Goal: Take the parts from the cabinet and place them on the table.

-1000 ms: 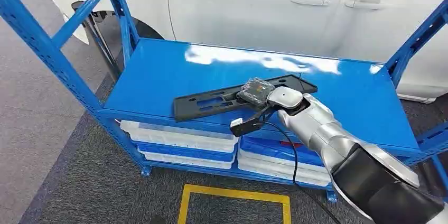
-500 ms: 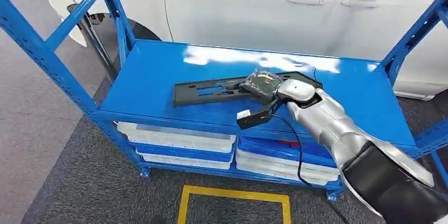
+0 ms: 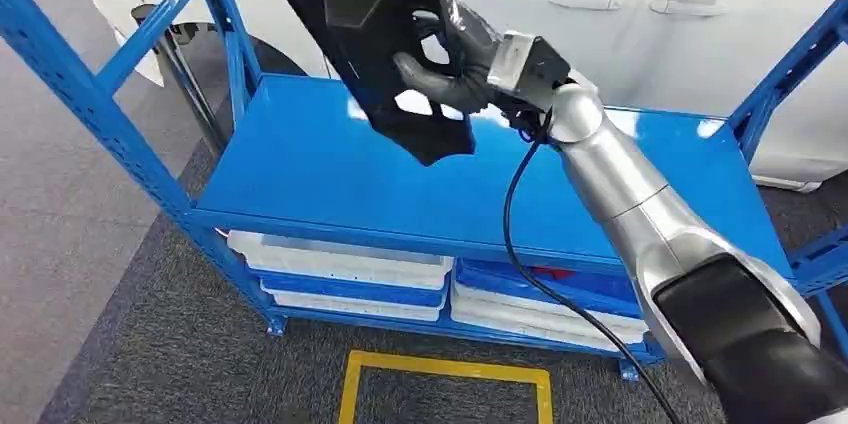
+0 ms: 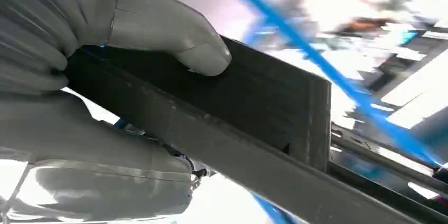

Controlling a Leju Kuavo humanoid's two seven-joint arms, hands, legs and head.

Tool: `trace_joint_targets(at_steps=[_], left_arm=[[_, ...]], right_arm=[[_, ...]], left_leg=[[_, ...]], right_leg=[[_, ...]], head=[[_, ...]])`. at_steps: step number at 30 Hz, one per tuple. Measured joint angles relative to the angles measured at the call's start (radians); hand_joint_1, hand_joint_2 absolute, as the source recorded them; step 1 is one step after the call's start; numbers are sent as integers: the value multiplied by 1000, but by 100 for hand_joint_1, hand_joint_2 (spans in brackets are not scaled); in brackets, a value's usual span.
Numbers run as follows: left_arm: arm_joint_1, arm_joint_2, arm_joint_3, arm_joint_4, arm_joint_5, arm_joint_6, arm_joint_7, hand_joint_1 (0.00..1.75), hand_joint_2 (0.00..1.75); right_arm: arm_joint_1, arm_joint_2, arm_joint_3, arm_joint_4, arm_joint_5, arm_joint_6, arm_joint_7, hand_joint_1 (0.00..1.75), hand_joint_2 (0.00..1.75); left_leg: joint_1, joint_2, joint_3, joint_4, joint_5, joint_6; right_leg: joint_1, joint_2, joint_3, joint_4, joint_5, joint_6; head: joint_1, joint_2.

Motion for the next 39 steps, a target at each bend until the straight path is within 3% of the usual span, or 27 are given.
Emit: trace_joint_targets(at_steps=[3, 4, 5, 8, 9, 10, 11, 13, 14, 15, 18, 20, 22, 24, 25, 26, 27, 28, 30, 31, 35, 36, 37, 39], left_arm=[[-1, 0, 0, 0, 1, 6, 6, 0, 175], [-1, 0, 0, 0, 1, 7, 7, 0, 175], [-1, 0, 0, 0, 1, 8, 7, 0, 175], [0, 1, 0, 0, 1, 8, 8, 0, 175], [0, 2, 0, 0, 1, 8, 8, 0, 175], [0, 2, 0, 0, 1, 8, 8, 0, 175], [-1, 2, 0, 0, 2, 8, 8, 0, 175], [-1, 2, 0, 0, 12, 14, 10, 0, 175], [-1, 2, 0, 0, 17, 19, 11, 0, 175], [0, 2, 0, 0, 21, 27, 15, 0, 175], [7, 3, 3, 0, 26, 82, 57, 0, 175], [7, 3, 7, 0, 29, 102, 72, 0, 175], [6, 3, 7, 0, 29, 112, 77, 0, 175], [7, 4, 8, 0, 30, 130, 89, 0, 175], [8, 5, 9, 0, 30, 134, 90, 0, 175], [10, 6, 10, 0, 31, 134, 91, 0, 175], [11, 6, 13, 0, 32, 134, 91, 0, 175], [10, 6, 15, 0, 33, 132, 89, 0, 175], [9, 6, 18, 0, 38, 116, 75, 0, 175], [8, 6, 19, 0, 42, 107, 62, 0, 175], [7, 6, 26, 0, 54, 83, 21, 0, 175], [6, 6, 26, 0, 63, 80, 12, 0, 175], [5, 6, 29, 0, 72, 78, 6, 0, 175], [4, 6, 39, 0, 85, 67, -1, 0, 175]], right_arm=[[41, 7, -30, -42, -65, 50, 9, 175, 175], [51, 7, -35, -53, -69, 51, 10, 175, 175], [55, 0, -40, -61, -72, 54, 11, 175, 175], [68, -38, -41, -78, -73, 61, 12, 175, 175], [75, -52, -41, -81, -73, 63, 15, 175, 175], [82, -66, -40, -85, -73, 64, 16, 175, 175], [86, -78, -40, -89, -76, 65, 16, 175, 175], [87, -107, -40, -96, -133, 117, 40, 175, 175], [90, -121, -40, -98, -172, 146, 51, 175, 175], [99, -136, -39, -101, -211, 173, 61, 175, 175], [156, -145, -38, -123, -302, 216, 96, 175, 175], [201, -145, -39, -157, -343, 226, 122, 175, 175], [225, -141, -39, -174, -354, 228, 130, 175, 175], [283, -127, -39, -209, -361, 228, 137, 175, 175], [309, -124, -39, -221, -360, 228, 141, 175, 175], [331, -122, -38, -232, -358, 228, 142, 175, 175], [346, -120, -36, -247, -354, 226, 143, 175, 175], [351, -120, -36, -257, -351, 225, 143, 175, 175], [363, -120, -36, -288, -344, 217, 143, 175, 175], [385, -120, -38, -310, -339, 207, 139, 175, 175], [468, -119, -43, -362, -321, 199, 122, 175, 175], [482, -119, -43, -372, -320, 199, 121, 175, 175], [491, -119, -45, -381, -320, 198, 121, 175, 175], [502, -137, -51, -398, -321, 198, 117, 175, 175]], left_leg=[[2, 13, 5, -8, 1, -16], [2, 13, 1, -1, -8, -21], [2, 10, -10, 32, -33, -26], [7, 9, -109, 254, -137, -36], [8, 9, -132, 300, -145, -38], [10, 9, -131, 292, -126, -41], [12, 9, -109, 242, -91, -42], [16, 8, -24, 65, -3, -42], [16, 3, -2, 22, -11, -38], [12, -3, 2, 8, -12, -26], [8, -4, -1, 9, -9, -7], [14, -3, 4, -2, -2, 4], [14, -3, 4, -2, -2, 9], [13, 0, 4, -2, -3, 12], [13, 0, 4, -2, -4, 13], [13, 0, 4, -2, -4, 13], [12, 0, 4, -1, -4, 13], [12, 0, 4, -1, -5, 12], [11, 2, 7, -1, -8, 7], [5, 2, 7, 4, -11, 1], [7, 5, 9, -1, -11, -15], [4, 9, 11, -2, -13, -22], [7, 9, 6, 12, -26, -27], [8, 8, -38, 119, -96, -32]], right_leg=[[1, 11, 1, -4, 5, -10], [-12, 11, 8, -15, 12, -15], [-12, 13, 10, -18, 13, -20], [-10, 13, 9, -18, 12, -24], [-10, 13, 9, -17, 12, -24], [-10, 13, 10, -15, 12, -23], [-11, 14, 10, -13, 10, -21], [-13, 14, 10, -3, 3, -11], [-10, 14, 9, 2, -2, -5], [-6, 15, 4, 10, -4, 0], [-9, 13, 5, 2, 1, 17], [-15, 14, -3, 22, -20, 26], [-15, 14, -30, 80, -57, 30], [-17, 15, -112, 252, -129, 37], [-17, 15, -143, 309, -142, 38], [-18, 15, -153, 321, -134, 38], [-18, 15, -143, 293, -109, 37], [-18, 15, -116, 229, -72, 35], [-16, 7, -29, 53, 11, 25], [-9, 2, -11, 9, 7, 19], [-3, 10, -13, 9, 4, 4], [-9, 14, -11, 3, 8, -4], [-14, 15, -6, -4, 12, -10], [-15, 17, -3, -6, 12, -21]], head=[[0, 0], [0, 0], [0, 0], [0, 0], [0, 0], [0, 0], [0, 0], [0, 0], [0, 0], [0, 0], [0, 0], [0, 0], [0, 0], [0, 0], [0, 0], [0, 0], [0, 0], [0, 0], [0, 0], [0, 0], [0, 0], [0, 0], [0, 0], [0, 0]])
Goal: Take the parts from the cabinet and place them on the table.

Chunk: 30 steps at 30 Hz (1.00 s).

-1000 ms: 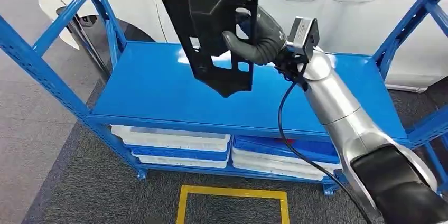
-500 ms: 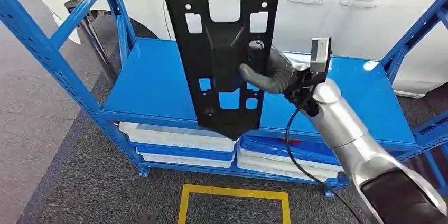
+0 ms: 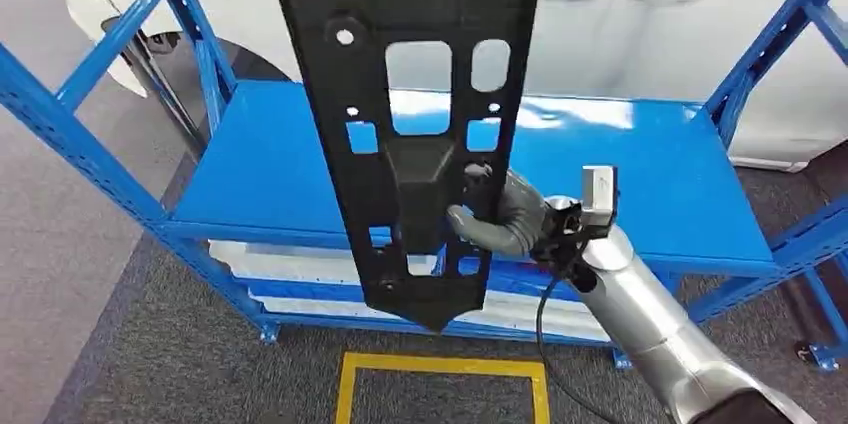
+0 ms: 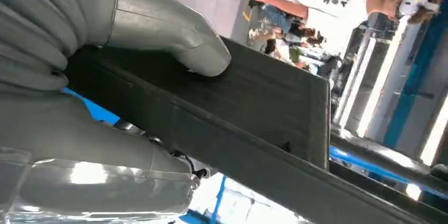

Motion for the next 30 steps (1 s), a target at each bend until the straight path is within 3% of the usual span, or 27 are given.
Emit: trace_joint_targets(at_steps=[2, 3, 4, 5, 7, 8, 12, 13, 14, 15, 16, 17, 18, 19, 20, 22, 23, 24, 27, 28, 29, 30], left_arm=[[3, 0, 13, 0, 9, -10, 0, 0, 175], [5, 0, 15, 0, 12, -16, 1, 0, 175], [7, 0, 18, 0, 16, -19, 0, 0, 175], [8, 0, 20, 0, 18, -23, 0, 0, 175], [8, 0, 26, 0, 20, -26, -3, 0, 175], [7, 0, 30, 0, 20, -27, -3, 0, 175], [13, 0, 36, 0, 21, -29, -5, 0, 175], [12, 0, 37, 0, 21, -33, -5, 0, 175], [11, 0, 37, 0, 21, -34, -6, 0, 175], [10, 0, 37, 0, 20, -35, -6, 0, 175], [10, 0, 37, 0, 19, -35, -6, 0, 175], [11, 0, 37, 0, 19, -35, -6, 0, 175], [12, 1, 37, 0, 19, -36, -6, 0, 175], [13, 1, 37, 0, 19, -36, -6, 0, 175], [13, 1, 37, 0, 19, -36, -6, 0, 175], [12, 1, 37, 0, 19, -37, -6, 0, 175], [12, 1, 37, 0, 19, -37, -6, 0, 175], [12, 1, 37, 0, 19, -37, -7, 0, 175], [16, 2, 38, 0, 30, -37, -16, 0, 175], [25, 3, 42, 0, 34, -35, -15, 0, 175], [31, 4, 45, 0, 40, -32, -15, 0, 175], [39, 5, 50, 0, 45, -32, -12, 0, 175]], right_arm=[[13, -14, -2, -7, -6, -2, 5, 175, 175], [17, -20, -3, -7, -12, -2, 11, 175, 175], [20, -24, -5, -6, -22, -2, 18, 175, 175], [20, -27, -8, -6, -29, -2, 23, 175, 175], [15, -30, -18, -6, -41, -6, 27, 175, 175], [12, -30, -23, -6, -43, -8, 27, 175, 175], [8, -30, -33, -6, -45, -9, 29, 175, 175], [8, -30, -35, -4, -45, -12, 29, 175, 175], [7, -28, -38, -3, -45, -18, 29, 175, 175], [6, -22, -43, -2, -46, -26, 26, 175, 175], [9, -17, -47, -2, -48, -31, 24, 175, 175], [15, -14, -51, -2, -49, -35, 23, 175, 175], [23, -12, -54, -2, -52, -38, 21, 175, 175], [29, -12, -56, -2, -52, -40, 20, 175, 175], [31, -12, -56, -2, -52, -42, 20, 175, 175], [31, -12, -59, -3, -53, -43, 19, 175, 175], [30, -12, -61, -6, -53, -43, 18, 175, 175], [32, -11, -62, -7, -54, -45, 17, 175, 175], [55, -11, -72, -27, -51, -56, 3, 175, 175], [78, -11, -79, -44, -44, -65, -3, 175, 175], [105, -11, -84, -63, -33, -69, -12, 175, 175], [138, -13, -90, -86, -21, -69, -23, 175, 175]], left_leg=[[0, 0, -70, 155, -65, -4], [0, 0, -84, 189, -71, -5], [0, 0, -75, 172, -54, -3], [0, 0, -44, 112, -18, -1], [0, -2, 49, -63, 59, 8], [-3, -5, 72, -110, 54, 13], [-8, -7, 62, -115, 76, 34], [1, -2, 59, -127, 90, 40], [-1, -1, 53, -131, 97, 44], [-1, 2, 45, -132, 105, 51], [-1, 2, 35, -131, 112, 50], [-2, 3, 26, -131, 118, 50], [-2, 4, 15, -130, 125, 50], [-2, 4, 6, -129, 132, 48], [-2, 4, -3, -129, 139, 46], [-2, 4, -21, -126, 155, 40], [-3, 4, -25, -124, 162, 35], [-5, 4, -26, -127, 170, 29], [-1, 3, -24, -138, 195, 10], [-4, 1, -29, -141, 197, 4], [0, 0, -40, -123, 157, 0], [1, 0, -55, -67, 83, -5]], right_leg=[[2, 2, 0, 2, 2, -3], [2, 2, -1, 3, 3, -3], [2, 4, -2, 6, 3, -3], [2, 5, -3, 8, 3, -3], [2, 7, -4, 14, 1, 2], [7, 8, -8, 19, 0, 8], [6, 9, -15, 15, 16, 35], [3, 8, -21, 21, 7, 40], [2, 6, -31, 42, -28, 46], [-1, 6, -51, 99, -82, 51], [-2, 6, -78, 185, -137, 56], [-3, 6, -100, 257, -174, 60], [-3, 6, -108, 306, -191, 62], [-4, 6, -94, 306, -184, 63], [-4, 6, -60, 265, -159, 63], [-5, 4, 63, 87, -94, 58], [-4, 3, 115, 5, -113, 52], [7, 5, 115, 2, -99, 40], [12, 6, 102, -1, -84, 19], [1, 2, 97, -14, -68, 7], [2, 0, 89, -17, -55, 0], [2, -1, 76, -18, -43, -10]], head=[[0, 0], [0, 0], [0, 0], [0, 0], [0, 0], [0, 0], [0, 0], [0, 0], [0, 0], [0, 0], [0, 0], [0, 0], [0, 0], [0, 0], [0, 0], [0, 0], [0, 0], [-1, 0], [1, 0], [1, 0], [1, 0], [1, 0]])
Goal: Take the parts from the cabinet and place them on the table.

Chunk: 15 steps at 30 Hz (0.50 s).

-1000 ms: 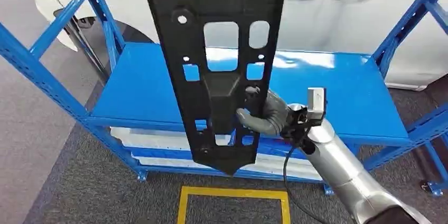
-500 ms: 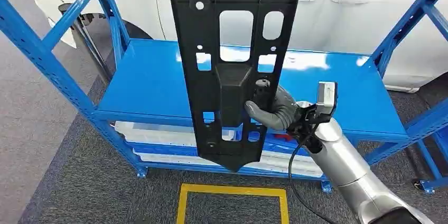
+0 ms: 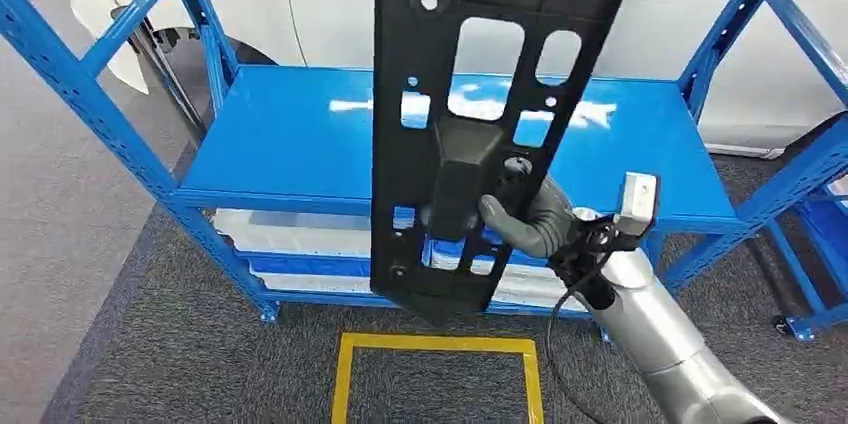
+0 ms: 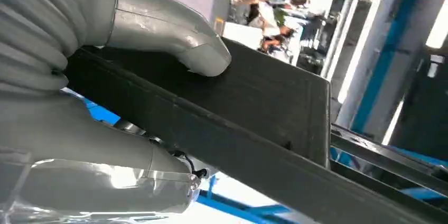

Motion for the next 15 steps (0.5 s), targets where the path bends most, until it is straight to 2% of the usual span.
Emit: trace_joint_targets(at_steps=[1, 2, 3, 4, 5, 6, 7, 8, 9, 10, 11, 12, 13, 14, 15], left_arm=[[10, 0, 7, 0, 7, 2, 0, 0, 175], [18, 0, 13, 0, 12, 4, 0, 0, 175], [23, 0, 16, 0, 16, 6, -2, 0, 175], [23, 0, 17, 0, 14, 6, -3, 0, 175], [23, 0, 18, 0, 13, 6, -3, 0, 175], [26, 0, 18, 0, 11, 7, -3, 0, 175], [28, 0, 19, 0, 6, 7, -3, 0, 175], [27, 0, 19, 0, 4, 8, -3, 0, 175], [23, 0, 19, 0, 2, 10, -4, 0, 175], [21, 0, 19, 0, -1, 11, -6, 0, 175], [21, 0, 19, 0, -3, 13, -7, 0, 175], [20, 0, 19, 0, -4, 13, -7, 0, 175], [21, 0, 19, 0, -4, 13, -7, 0, 175], [19, -1, 20, 0, -4, 14, -6, 0, 175], [17, 0, 20, 0, -4, 14, -6, 0, 175]], right_arm=[[28, -1, -7, -16, 8, 0, -10, 175, 175], [55, -1, -14, -28, 15, 1, -16, 175, 175], [77, -2, -19, -37, 20, 4, -21, 175, 175], [96, -1, -26, -44, 20, 4, -24, 175, 175], [113, -1, -34, -50, 20, 6, -25, 175, 175], [128, -1, -47, -58, 20, 7, -26, 175, 175], [140, -1, -58, -66, 18, 10, -28, 175, 175], [152, -2, -71, -74, 17, 10, -30, 175, 175], [165, -2, -86, -84, 16, 14, -32, 175, 175], [176, -2, -100, -92, 14, 17, -33, 175, 175], [185, -2, -110, -97, 13, 22, -34, 175, 175], [193, -2, -119, -102, 13, 26, -36, 175, 175], [202, -1, -123, -106, 13, 26, -36, 175, 175], [210, 3, -130, -107, 13, 26, -37, 175, 175], [214, 3, -135, -111, 14, 27, -37, 175, 175]], left_leg=[[1, 0, -18, 71, -63, -4], [1, 0, -33, 153, -114, -7], [1, 0, -40, 218, -136, -9], [1, 0, -34, 250, -128, -10], [1, 0, -6, 240, -98, -8], [1, 0, 45, 188, -61, -4], [0, 0, 105, 114, -42, 4], [-2, -4, 178, 22, -54, 13], [-9, -7, 240, -64, -85, 19], [-9, -7, 247, -87, -95, 18], [-13, -7, 235, -87, -87, 21], [-16, -6, 231, -84, -82, 27], [-8, -4, 224, -94, -66, 35], [-6, 6, 217, -96, -52, 42], [-6, 7, 201, -96, -41, 52]], right_leg=[[1, 0, -13, 1, 9, -1], [2, 1, -27, 2, 20, -2], [3, 1, -42, 4, 30, -2], [4, 1, -58, 6, 40, 0], [5, 1, -73, 8, 50, 1], [7, 2, -88, 11, 60, 3], [8, 3, -101, 13, 68, 6], [8, 5, -109, 17, 77, 10], [14, 5, -117, 21, 83, 16], [11, 1, -118, 20, 93, 22], [8, 2, -119, 16, 104, 28], [6, 2, -120, 11, 115, 34], [11, 5, -123, 10, 122, 43], [3, 7, -132, 24, 90, 45], [3, 6, -149, 69, 25, 49]], head=[[0, 0], [0, 0], [0, 0], [0, 0], [0, 0], [0, 0], [0, 0], [0, 0], [0, 0], [0, 0], [0, 0], [0, 0], [0, 0], [0, 0], [0, 0]])
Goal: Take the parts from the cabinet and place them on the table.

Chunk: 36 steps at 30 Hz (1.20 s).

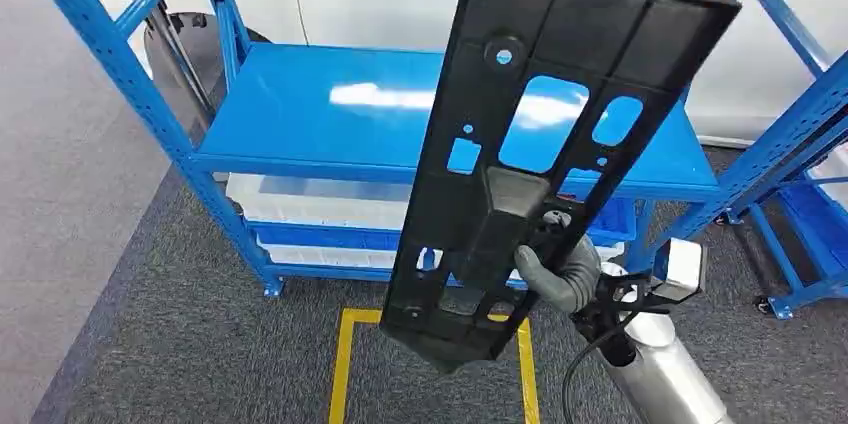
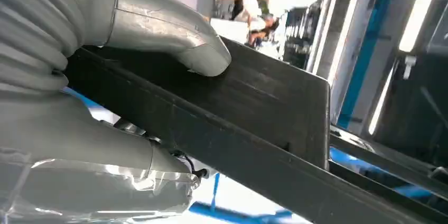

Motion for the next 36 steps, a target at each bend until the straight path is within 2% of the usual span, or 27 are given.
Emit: trace_joint_targets(at_steps=[2, 3, 4, 5, 7, 8, 9, 10, 13, 14, 15, 17, 18, 19, 21, 22, 23, 24, 25, 28, 29, 30, 32, 33, 34, 35, 36], left_arm=[[-1, 0, 0, 0, 0, 0, 0, 0, 175], [-1, 0, 0, 0, 0, 0, -1, 0, 175], [0, 0, 0, 0, 0, 0, -2, 0, 175], [0, 0, 0, 0, 0, 1, -3, 0, 175], [0, 0, 1, 0, 2, 1, -3, 0, 175], [0, 0, 1, 0, 2, 2, -2, 0, 175], [0, 0, 2, 0, 4, 3, 0, 0, 175], [1, 1, 2, 0, 6, 3, 0, 0, 175], [7, 1, 6, 0, 9, 4, 3, 0, 175], [10, 2, 7, 0, 9, 4, 4, 0, 175], [11, 2, 8, 0, 9, 4, 5, 0, 175], [9, 2, 8, 0, 9, 3, 6, 0, 175], [6, 2, 8, 0, 8, 3, 8, 0, 175], [5, 2, 8, 0, 7, 3, 9, 0, 175], [6, 2, 8, 0, 6, 3, 12, 0, 175], [5, 2, 8, 0, 5, 3, 12, 0, 175], [3, 2, 8, 0, 1, 3, 12, 0, 175], [-3, 3, 8, 0, -1, 3, 12, 0, 175], [-9, 3, 8, 0, -2, 2, 12, 0, 175], [-15, 2, 7, 0, -13, -6, 8, 0, 175], [-15, 1, 6, 0, -15, -8, 9, 0, 175], [-18, 1, 6, 0, -20, -9, 9, 0, 175], [-22, 1, 5, 0, -21, -12, 9, 0, 175], [-21, 1, 5, 0, -21, -13, 8, 0, 175], [-20, 1, 5, 0, -21, -14, 8, 0, 175], [-20, 1, 5, 0, -21, -14, 8, 0, 175], [-20, 1, 5, 0, -21, -14, 8, 0, 175]], right_arm=[[4, 4, -7, -1, 0, 0, 0, 175, 175], [8, 5, -8, -1, 0, 0, -1, 175, 175], [12, 5, -9, -1, 3, 1, -1, 175, 175], [15, 5, -10, -1, 6, 5, 0, 175, 175], [15, 5, -13, -1, 8, 12, 0, 175, 175], [14, 5, -15, -2, 8, 16, -1, 175, 175], [11, 5, -16, -3, 8, 16, 0, 175, 175], [10, 5, -18, -3, 7, 16, -2, 175, 175], [7, 5, -24, -3, 8, 16, -2, 175, 175], [4, 5, -24, -2, 7, 16, -2, 175, 175], [1, 5, -24, -2, 8, 17, -2, 175, 175], [-1, 4, -24, -2, 8, 18, -2, 175, 175], [-2, 2, -24, -1, 8, 18, -2, 175, 175], [-3, 3, -24, 2, 8, 18, -2, 175, 175], [-4, 3, -24, 3, 8, 18, -2, 175, 175], [-4, 3, -24, 3, 8, 18, -2, 175, 175], [-6, 3, -24, 3, 8, 16, -2, 175, 175], [-8, 3, -25, 3, 7, 14, -2, 175, 175], [-12, 3, -27, 3, 6, 12, -1, 175, 175], [-29, 5, -36, 5, -2, 3, 24, 175, 175], [-30, 8, -40, 5, -4, 1, 30, 175, 175], [-31, 11, -45, 5, -8, 0, 35, 175, 175], [-36, 11, -53, 6, -11, 0, 37, 175, 175], [-36, 11, -54, 7, -12, 0, 37, 175, 175], [-35, 11, -54, 9, -12, 0, 37, 175, 175], [-35, 11, -55, 11, -13, 0, 37, 175, 175], [-35, 11, -55, 12, -13, 0, 38, 175, 175]], left_leg=[[-1, 2, -30, 2, 26, 1], [-2, 3, -47, 3, 38, 0], [-2, 4, -65, 5, 50, -1], [-2, 4, -84, 9, 61, -3], [-1, 5, -120, 20, 81, -10], [0, 4, -133, 27, 89, -14], [-5, 2, -142, 32, 94, -20], [-5, 2, -144, 34, 102, -25], [-5, 1, -146, 20, 134, -45], [0, -2, -154, 31, 120, -49], [-1, -4, -168, 63, 60, -55], [2, -5, -203, 205, -73, -62], [3, -5, -215, 278, -107, -65], [3, -5, -215, 331, -109, -67], [4, -5, -165, 314, -45, -65], [4, -5, -113, 249, -12, -60], [3, -6, -50, 166, -3, -54], [1, -8, 20, 72, -32, -46], [-3, -10, 59, 0, -57, -43], [-9, -8, 34, -4, -40, -24], [-1, -4, 31, -12, -24, -16], [-1, 0, 25, -12, -15, -9], [-2, 0, 3, -11, 5, -2], [-3, 1, -7, -10, 12, -2], [-3, 1, -19, -8, 19, -3], [-3, 2, -29, -5, 25, -5], [-3, 2, -37, -1, 28, -7]], right_leg=[[-4, 0, -38, 146, -118, 10], [-5, 0, -51, 215, -144, 14], [-7, 0, -49, 257, -136, 18], [-9, 0, -28, 256, -103, 20], [-11, -2, 72, 145, -33, 19], [-12, -2, 140, 58, -36, 16], [-7, -1, 197, -30, -83, 11], [-4, 2, 212, -61, -93, -2], [0, 0, 192, -62, -70, -26], [-8, -7, 182, -68, -53, -34], [-7, -4, 168, -70, -40, -43], [-5, -6, 136, -68, -14, -50], [-3, -6, 120, -67, -2, -50], [-2, -7, 102, -64, 10, -49], [-2, -6, 68, -59, 32, -45], [-1, -5, 53, -55, 42, -43], [-1, -4, 41, -52, 52, -39], [1, -5, 32, -48, 59, -34], [3, -6, 27, -45, 67, -28], [0, -7, 23, -63, 99, -6], [-3, -4, 20, -63, 101, -1], [-6, -4, 10, -39, 60, 3], [-8, -4, -40, 109, -64, 14], [-8, -4, -63, 180, -96, 17], [-8, -4, -79, 243, -108, 21], [-9, -4, -73, 256, -97, 22], [-9, -4, -41, 220, -74, 22]], head=[[0, 0], [0, 0], [0, 0], [0, 0], [0, 0], [0, 0], [0, 0], [-2, 0], [-1, 0], [-1, 0], [-1, 0], [-1, 0], [-1, 0], [-1, 0], [-1, 0], [-1, 0], [-1, 0], [-1, 0], [-1, 0], [-1, 0], [-1, 0], [-1, 0], [-1, 0], [-1, 0], [-1, 0], [-1, 0], [-1, 0]])
